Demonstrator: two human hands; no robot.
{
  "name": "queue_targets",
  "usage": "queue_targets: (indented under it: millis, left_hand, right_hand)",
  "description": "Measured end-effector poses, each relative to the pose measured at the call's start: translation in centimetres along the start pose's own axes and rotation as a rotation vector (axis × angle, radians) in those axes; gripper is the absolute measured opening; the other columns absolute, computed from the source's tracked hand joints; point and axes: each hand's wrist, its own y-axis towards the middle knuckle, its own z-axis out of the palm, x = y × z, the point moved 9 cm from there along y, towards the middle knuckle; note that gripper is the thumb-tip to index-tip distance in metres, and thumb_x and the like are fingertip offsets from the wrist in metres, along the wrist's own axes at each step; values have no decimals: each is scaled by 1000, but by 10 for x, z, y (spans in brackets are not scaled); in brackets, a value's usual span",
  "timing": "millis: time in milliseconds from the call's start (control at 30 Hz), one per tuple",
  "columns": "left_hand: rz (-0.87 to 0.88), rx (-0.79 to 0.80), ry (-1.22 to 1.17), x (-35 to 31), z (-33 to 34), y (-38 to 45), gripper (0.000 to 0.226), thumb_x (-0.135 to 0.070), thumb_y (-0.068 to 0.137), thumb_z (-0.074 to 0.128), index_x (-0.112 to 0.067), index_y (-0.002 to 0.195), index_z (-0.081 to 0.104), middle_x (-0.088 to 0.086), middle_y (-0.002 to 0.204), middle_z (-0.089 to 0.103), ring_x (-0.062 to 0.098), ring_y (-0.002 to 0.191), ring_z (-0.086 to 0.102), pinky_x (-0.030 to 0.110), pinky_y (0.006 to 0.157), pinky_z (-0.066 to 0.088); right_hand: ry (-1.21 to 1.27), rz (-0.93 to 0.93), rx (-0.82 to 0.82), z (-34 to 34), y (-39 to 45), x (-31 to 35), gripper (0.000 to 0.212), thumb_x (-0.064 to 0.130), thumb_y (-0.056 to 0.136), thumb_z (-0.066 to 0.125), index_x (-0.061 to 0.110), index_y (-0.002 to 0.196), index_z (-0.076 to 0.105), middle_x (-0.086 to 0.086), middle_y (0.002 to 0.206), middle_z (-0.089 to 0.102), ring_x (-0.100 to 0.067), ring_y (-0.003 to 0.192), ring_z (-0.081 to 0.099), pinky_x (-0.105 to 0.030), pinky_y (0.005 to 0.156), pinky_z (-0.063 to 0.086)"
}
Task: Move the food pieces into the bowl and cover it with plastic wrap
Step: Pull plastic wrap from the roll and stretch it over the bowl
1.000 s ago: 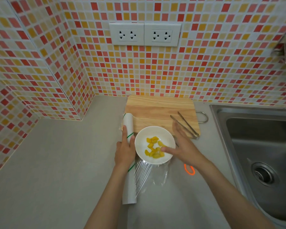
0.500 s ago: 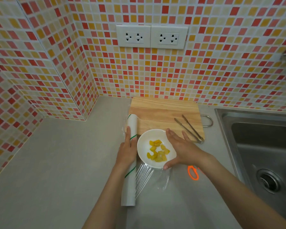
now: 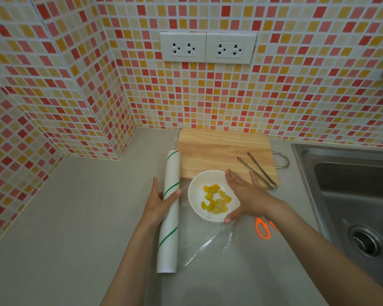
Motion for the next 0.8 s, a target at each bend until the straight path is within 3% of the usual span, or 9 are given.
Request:
queue_targets:
  millis: [100,133,267,400,533,600,667,733,800]
  left_hand:
    - [34,0,-43,-1,2,-2,67,-39,79,70,-28,139,41,2,126,61,19,104,63,36,92,51]
    - [46,0,-62,-3,2,-4,59,-37,82,68,-26,135,45,4,126,61,20,104,62,37,91,51]
    - [55,43,-89,-6,4,-5,52,-42,91,53,-32,137,31,5,128,53,23,101,57,42,91,49]
    - [93,40,-65,-12,3,-7,47,-44,95,43,-34,139,28,-1,135,48,24,118,53,44,102,44]
    - [91,29,-61,-10,3,-6,49,-42,95,44,-31,140,28,10,139,47,38,123,49,55,104,39]
    - [81,23,-61,-8,3,-6,49,-42,95,44,-30,140,29,15,137,48,44,123,49,59,102,40]
    - [82,22,-51,-7,3,-6,49,-43,95,44,-31,140,29,11,137,49,41,123,49,58,102,41]
    - [95,21,-51,-8,3,-6,50,-44,95,43,-31,141,29,4,139,48,33,123,51,49,106,40]
    - [114,12,-43,-9,2,-6,50,-43,95,42,-29,142,29,-1,139,47,21,122,50,38,105,39]
  right_hand:
    - [3,-2,5,1,0,0,136,65,60,71,12,146,-21,-4,159,-17,-13,145,-18,-44,109,-27]
    - [8,-4,4,0,0,0,136,65,60,71,13,146,-21,-3,159,-17,-12,145,-18,-43,108,-27]
    - [64,-16,-14,1,0,-3,136,63,59,73,16,146,-19,1,159,-17,-8,144,-17,-45,109,-28]
    - [195,-38,-75,5,0,-11,135,61,58,75,22,147,-18,7,159,-15,-2,143,-15,-47,105,-31]
    - [378,-29,-171,7,-7,-23,132,61,58,76,29,146,-18,8,158,-15,-6,144,-13,-45,107,-27]
    - [474,27,-261,6,-18,-37,125,64,60,71,32,147,-13,6,159,-12,-9,145,-12,-47,115,-16]
    - [482,148,-448,3,-36,-60,102,57,71,68,25,150,10,0,157,16,-21,145,18,-47,117,19]
    - [379,311,-618,4,-60,-84,61,38,84,63,16,136,42,-9,135,47,-32,121,51,-37,93,44]
    - [264,456,-538,20,-69,-97,39,25,85,61,9,120,55,-14,118,56,-34,108,58,-36,81,46]
